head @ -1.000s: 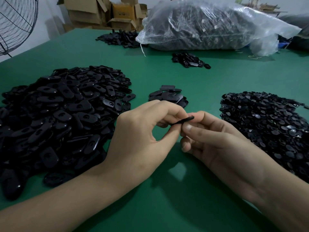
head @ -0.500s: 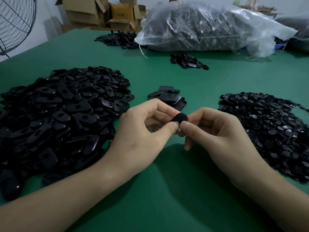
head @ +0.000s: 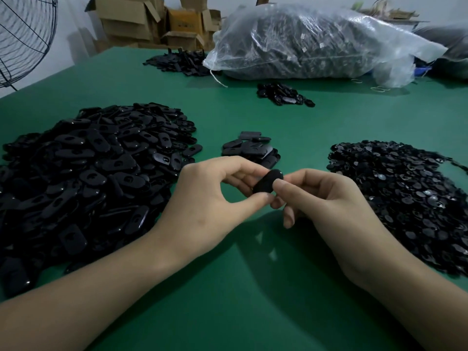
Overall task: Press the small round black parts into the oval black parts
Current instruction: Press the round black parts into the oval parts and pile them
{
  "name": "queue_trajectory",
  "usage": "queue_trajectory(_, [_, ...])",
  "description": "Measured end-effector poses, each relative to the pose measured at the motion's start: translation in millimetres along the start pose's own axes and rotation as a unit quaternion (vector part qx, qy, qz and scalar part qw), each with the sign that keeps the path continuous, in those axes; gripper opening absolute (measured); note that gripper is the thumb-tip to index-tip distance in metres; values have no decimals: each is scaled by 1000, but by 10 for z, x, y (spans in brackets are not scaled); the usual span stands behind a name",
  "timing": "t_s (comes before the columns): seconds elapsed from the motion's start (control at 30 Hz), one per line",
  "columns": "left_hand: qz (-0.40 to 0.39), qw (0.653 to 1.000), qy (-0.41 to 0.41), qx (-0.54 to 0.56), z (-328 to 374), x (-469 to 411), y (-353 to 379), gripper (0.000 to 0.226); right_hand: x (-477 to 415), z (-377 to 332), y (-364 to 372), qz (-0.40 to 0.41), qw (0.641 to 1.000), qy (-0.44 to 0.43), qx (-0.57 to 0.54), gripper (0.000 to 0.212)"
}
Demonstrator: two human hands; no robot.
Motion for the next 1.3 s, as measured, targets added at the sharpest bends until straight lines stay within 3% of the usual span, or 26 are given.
queue_trajectory(0.3, [-19,993,-26,-110,-81,-315,-209,24,-41,-11,-62,28,995,-44,85,1])
queue_trajectory(0.57, [-38,977,-27,-207,-239,-956,-45,26,-59,-48,-119,54,989,-70,123,9])
queue_trajectory(0.73, [-69,967,-18,-246,-364,-1059,122,12,-69,-75,-161,76,988,-83,108,10])
queue_trajectory(0.9, [-74,962,-60,-255,-467,-1099,-188,17,-98,-157,-298,109,984,-83,115,6])
queue_trajectory(1.1, [-152,904,-71,-394,-624,-824,-633,17,-195,-240,-550,157,949,-124,245,10])
queue_trajectory(1.3, [-168,874,-57,-452,-663,-667,-617,47,-226,-195,-554,136,863,-135,467,15])
Point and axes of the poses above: each hand's wrist, its own x-axis away from the middle knuckle, its own y-axis out of the palm, z = x × y, the point moved 4 cm from there along -x, towards the middle knuckle, and after that the axes turned 4 degrees about z, right-handed, at the moved point
